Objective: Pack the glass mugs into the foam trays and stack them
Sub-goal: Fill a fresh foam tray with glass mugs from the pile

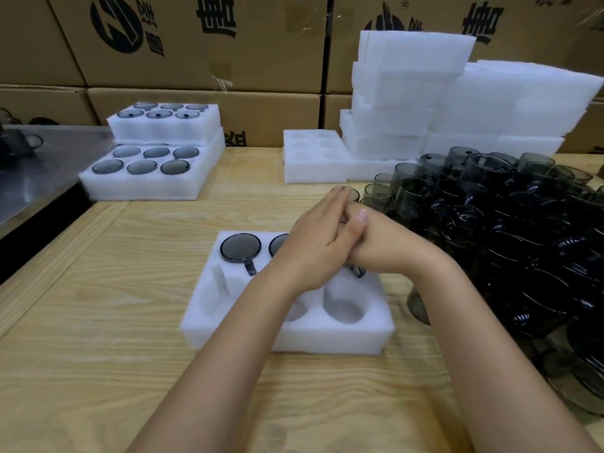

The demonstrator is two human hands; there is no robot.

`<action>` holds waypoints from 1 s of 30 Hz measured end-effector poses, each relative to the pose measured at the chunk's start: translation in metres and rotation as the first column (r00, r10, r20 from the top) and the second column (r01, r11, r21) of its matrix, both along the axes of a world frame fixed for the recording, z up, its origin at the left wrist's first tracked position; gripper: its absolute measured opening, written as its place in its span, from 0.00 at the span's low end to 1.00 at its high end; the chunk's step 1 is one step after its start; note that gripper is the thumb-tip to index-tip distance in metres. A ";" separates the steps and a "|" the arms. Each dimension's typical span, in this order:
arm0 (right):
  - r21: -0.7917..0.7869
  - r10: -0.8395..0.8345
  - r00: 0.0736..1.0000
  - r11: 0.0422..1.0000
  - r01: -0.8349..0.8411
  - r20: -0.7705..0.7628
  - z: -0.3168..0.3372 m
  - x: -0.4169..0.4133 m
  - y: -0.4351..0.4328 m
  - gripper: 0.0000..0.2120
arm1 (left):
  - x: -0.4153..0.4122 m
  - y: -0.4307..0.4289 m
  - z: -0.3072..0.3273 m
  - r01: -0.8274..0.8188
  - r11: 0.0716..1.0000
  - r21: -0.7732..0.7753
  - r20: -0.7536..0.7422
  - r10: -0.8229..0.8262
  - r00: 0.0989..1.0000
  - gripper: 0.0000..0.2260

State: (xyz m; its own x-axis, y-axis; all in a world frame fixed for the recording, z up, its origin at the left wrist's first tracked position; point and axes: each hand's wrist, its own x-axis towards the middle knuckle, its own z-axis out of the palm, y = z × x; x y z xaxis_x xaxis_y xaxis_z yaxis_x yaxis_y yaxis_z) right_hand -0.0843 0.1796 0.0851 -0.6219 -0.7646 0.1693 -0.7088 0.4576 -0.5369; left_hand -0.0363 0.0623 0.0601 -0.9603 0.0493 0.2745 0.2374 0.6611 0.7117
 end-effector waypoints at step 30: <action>0.464 -0.252 0.947 0.828 0.316 -0.197 -0.035 0.016 -0.011 0.39 | 0.035 -0.070 0.015 -0.479 0.860 -0.177 -0.088 0.471 0.878 0.20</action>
State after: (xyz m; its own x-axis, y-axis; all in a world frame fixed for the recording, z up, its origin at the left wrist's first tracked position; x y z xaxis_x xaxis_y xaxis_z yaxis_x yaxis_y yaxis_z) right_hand -0.0678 0.1686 0.0501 -0.8233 -0.5611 -0.0856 -0.5517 0.8265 -0.1118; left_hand -0.0015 -0.0073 0.0754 -0.8686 -0.3557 0.3449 -0.1137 0.8206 0.5601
